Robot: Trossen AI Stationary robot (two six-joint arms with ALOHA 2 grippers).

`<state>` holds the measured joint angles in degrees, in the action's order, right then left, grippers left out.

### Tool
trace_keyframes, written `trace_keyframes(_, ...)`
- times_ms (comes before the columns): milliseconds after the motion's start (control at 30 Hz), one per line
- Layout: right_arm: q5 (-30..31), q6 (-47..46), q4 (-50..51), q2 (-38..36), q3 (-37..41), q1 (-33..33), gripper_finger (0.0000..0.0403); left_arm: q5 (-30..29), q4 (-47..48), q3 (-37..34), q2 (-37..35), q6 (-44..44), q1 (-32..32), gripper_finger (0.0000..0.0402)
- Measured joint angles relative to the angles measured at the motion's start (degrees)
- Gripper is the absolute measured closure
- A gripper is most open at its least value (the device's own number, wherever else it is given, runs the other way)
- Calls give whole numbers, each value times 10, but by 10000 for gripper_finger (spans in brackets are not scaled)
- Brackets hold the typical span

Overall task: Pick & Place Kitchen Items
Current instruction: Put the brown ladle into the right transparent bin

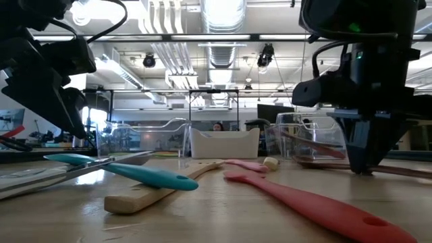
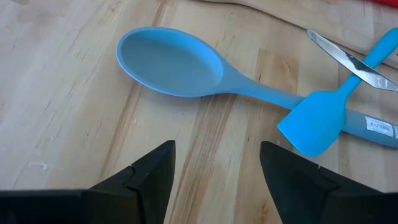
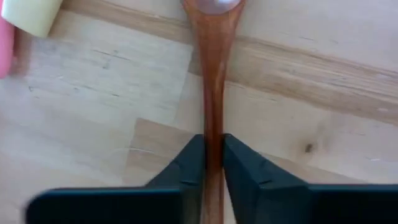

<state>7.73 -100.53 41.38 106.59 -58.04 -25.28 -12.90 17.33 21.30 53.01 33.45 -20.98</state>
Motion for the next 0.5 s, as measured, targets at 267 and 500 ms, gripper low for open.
trace_keyframes(267, 0, 3, 18, -4, -12, -2, 384, 0, 3, 0, 0, 0, 0, 165)
trace_keyframes(500, -26, 29, 122, -20, -80, -13, 388, 0, 3, 0, 0, 0, 0, 165)
